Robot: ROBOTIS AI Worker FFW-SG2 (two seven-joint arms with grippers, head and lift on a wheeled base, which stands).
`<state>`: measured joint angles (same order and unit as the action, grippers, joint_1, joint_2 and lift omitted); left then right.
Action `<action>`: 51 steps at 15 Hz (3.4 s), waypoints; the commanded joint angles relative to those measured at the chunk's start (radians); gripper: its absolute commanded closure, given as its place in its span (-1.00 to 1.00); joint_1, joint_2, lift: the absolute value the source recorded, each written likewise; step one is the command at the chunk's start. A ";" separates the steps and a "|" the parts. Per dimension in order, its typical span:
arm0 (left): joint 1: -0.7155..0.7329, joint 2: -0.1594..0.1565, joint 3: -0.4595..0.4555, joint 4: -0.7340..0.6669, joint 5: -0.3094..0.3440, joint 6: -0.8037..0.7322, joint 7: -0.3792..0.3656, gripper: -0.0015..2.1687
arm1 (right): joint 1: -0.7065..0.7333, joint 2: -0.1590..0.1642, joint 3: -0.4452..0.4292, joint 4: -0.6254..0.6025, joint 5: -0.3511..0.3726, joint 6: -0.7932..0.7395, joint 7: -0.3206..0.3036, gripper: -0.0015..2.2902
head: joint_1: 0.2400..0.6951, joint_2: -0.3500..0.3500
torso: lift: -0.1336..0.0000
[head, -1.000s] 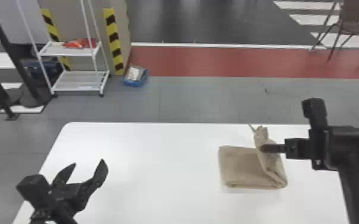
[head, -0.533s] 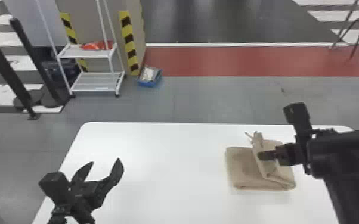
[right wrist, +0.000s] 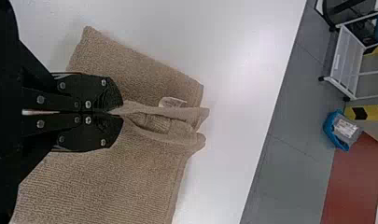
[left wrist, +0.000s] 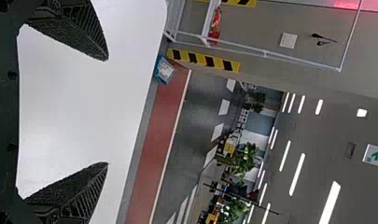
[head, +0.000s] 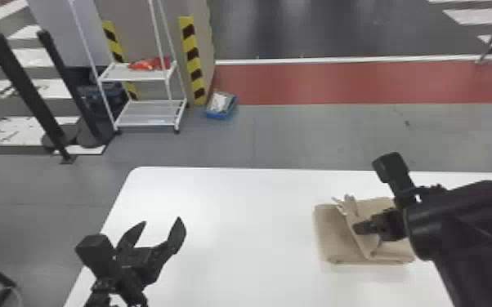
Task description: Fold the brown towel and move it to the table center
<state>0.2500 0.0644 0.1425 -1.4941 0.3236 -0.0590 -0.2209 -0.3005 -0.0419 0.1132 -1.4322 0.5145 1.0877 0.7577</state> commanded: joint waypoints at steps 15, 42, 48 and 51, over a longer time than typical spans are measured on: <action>-0.006 0.005 0.008 0.008 0.000 -0.012 -0.001 -0.93 | 0.152 0.023 -0.020 -0.205 -0.065 -0.036 0.077 -0.87 | 1.00 0.49 | 1.00; -0.021 0.009 -0.006 0.029 -0.006 -0.015 -0.014 -0.93 | -0.284 0.043 -0.003 0.515 -0.119 -0.291 -0.296 0.68 | 1.00 0.27 | 1.00; -0.012 0.009 -0.006 0.023 -0.006 -0.018 -0.015 -0.93 | -0.310 0.043 0.063 0.564 -0.111 -0.263 -0.275 0.68 | 1.00 0.30 | 1.00; -0.009 0.009 -0.006 0.023 -0.006 -0.018 -0.015 -0.93 | -0.308 0.043 0.074 0.576 -0.119 -0.251 -0.242 0.68 | 1.00 0.32 | 1.00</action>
<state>0.2404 0.0736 0.1365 -1.4709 0.3175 -0.0774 -0.2363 -0.6104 0.0000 0.1850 -0.8598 0.3990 0.8333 0.5072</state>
